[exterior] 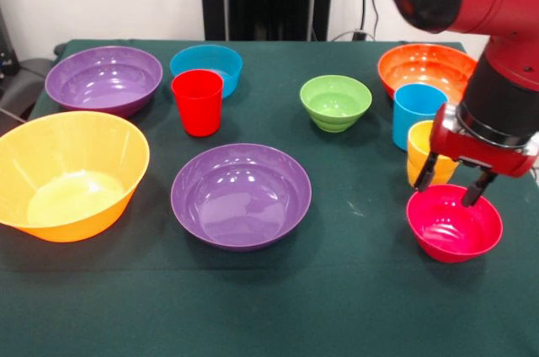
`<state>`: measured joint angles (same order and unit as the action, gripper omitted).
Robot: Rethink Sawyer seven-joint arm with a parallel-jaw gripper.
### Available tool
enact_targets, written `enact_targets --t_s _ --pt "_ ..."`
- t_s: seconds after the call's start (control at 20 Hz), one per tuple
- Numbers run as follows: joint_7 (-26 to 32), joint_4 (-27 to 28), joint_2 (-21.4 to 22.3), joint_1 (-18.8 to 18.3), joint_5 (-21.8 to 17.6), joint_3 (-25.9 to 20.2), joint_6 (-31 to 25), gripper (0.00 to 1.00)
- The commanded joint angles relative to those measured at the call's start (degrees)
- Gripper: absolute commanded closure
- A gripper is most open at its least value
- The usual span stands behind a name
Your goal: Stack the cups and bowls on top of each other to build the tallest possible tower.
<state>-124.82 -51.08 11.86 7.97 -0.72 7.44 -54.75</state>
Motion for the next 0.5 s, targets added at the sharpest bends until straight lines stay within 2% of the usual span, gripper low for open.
enact_targets --t_s 0.05,0.1,0.15,0.35,0.5 --pt "1.2 4.6 -1.0 0.0 -0.9 -4.3 -5.2 0.0" --pt "1.4 5.1 -1.2 -0.1 -0.8 -4.5 -5.4 0.0" --pt "1.9 1.4 0.1 -0.7 -0.9 -4.7 -2.8 0.0" --pt "2.3 -3.8 1.8 -1.7 -0.7 -5.4 1.2 0.0" --pt "2.7 -4.8 2.3 -2.2 -0.7 -5.5 1.8 0.0"
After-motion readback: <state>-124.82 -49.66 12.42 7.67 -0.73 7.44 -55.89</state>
